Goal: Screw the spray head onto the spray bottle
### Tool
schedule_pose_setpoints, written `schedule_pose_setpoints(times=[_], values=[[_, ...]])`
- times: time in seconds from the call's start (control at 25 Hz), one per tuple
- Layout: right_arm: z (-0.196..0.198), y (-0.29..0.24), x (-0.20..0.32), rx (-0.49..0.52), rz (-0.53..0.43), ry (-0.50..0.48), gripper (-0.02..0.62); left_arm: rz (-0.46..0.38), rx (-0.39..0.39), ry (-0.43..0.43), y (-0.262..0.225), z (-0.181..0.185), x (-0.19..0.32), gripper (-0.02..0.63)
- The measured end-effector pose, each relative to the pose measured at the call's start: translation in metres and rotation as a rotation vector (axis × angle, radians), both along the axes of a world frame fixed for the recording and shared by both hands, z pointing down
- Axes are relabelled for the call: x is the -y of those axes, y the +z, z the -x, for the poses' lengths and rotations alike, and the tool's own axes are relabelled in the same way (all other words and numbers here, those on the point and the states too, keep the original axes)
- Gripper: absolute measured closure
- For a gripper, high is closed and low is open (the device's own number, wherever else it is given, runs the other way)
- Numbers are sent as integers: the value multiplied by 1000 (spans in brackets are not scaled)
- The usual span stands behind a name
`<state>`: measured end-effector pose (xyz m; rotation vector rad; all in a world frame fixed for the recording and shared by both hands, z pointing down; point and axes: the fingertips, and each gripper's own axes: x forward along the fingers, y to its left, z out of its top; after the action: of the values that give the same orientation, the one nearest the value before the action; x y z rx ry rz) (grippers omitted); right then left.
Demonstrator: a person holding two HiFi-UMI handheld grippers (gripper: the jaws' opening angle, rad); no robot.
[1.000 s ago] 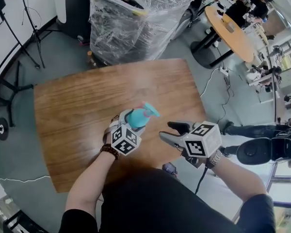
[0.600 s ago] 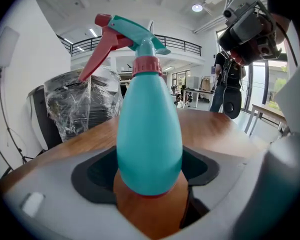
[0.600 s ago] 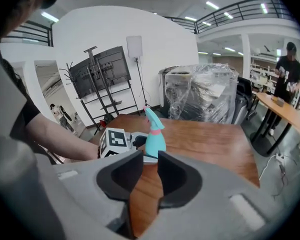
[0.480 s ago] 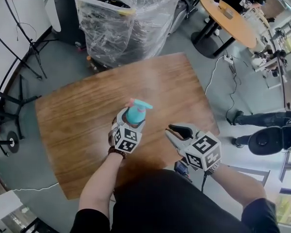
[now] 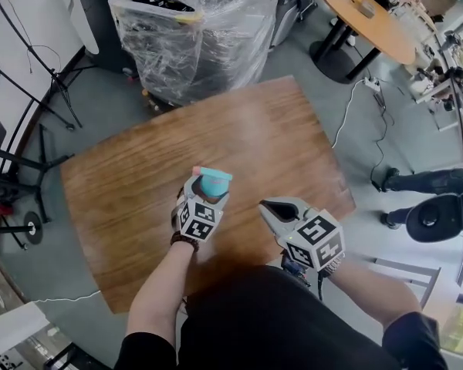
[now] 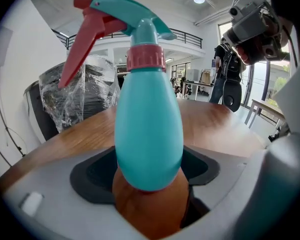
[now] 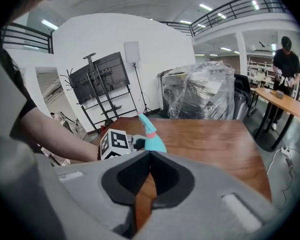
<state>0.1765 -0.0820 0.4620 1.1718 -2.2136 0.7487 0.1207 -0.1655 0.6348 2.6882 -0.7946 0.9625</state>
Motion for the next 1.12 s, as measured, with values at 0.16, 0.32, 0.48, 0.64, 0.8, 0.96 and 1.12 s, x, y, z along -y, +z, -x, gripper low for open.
schedule_pose_setpoints(times=[0.16, 0.32, 0.48, 0.64, 0.8, 0.96, 1.12], values=[[10, 3, 2, 29, -22, -15, 603, 23, 14, 2, -8, 10, -10, 178], [22, 2, 8, 54, -56, -31, 603, 26, -26, -61, -40, 43, -29, 210], [42, 1, 15, 83, -87, -46, 603, 17, -81, -109, -86, 64, -48, 425], [63, -2, 21, 110, -120, -44, 603, 32, -180, -144, -127, 66, -57, 594], [73, -10, 22, 130, -159, -22, 603, 96, -287, -146, -155, 57, -62, 595], [79, -14, 22, 151, -186, 11, 603, 86, -308, -133, -167, 55, -58, 595], [79, -14, 20, 146, -192, 38, 604, 70, -314, -111, -173, 51, -57, 594]])
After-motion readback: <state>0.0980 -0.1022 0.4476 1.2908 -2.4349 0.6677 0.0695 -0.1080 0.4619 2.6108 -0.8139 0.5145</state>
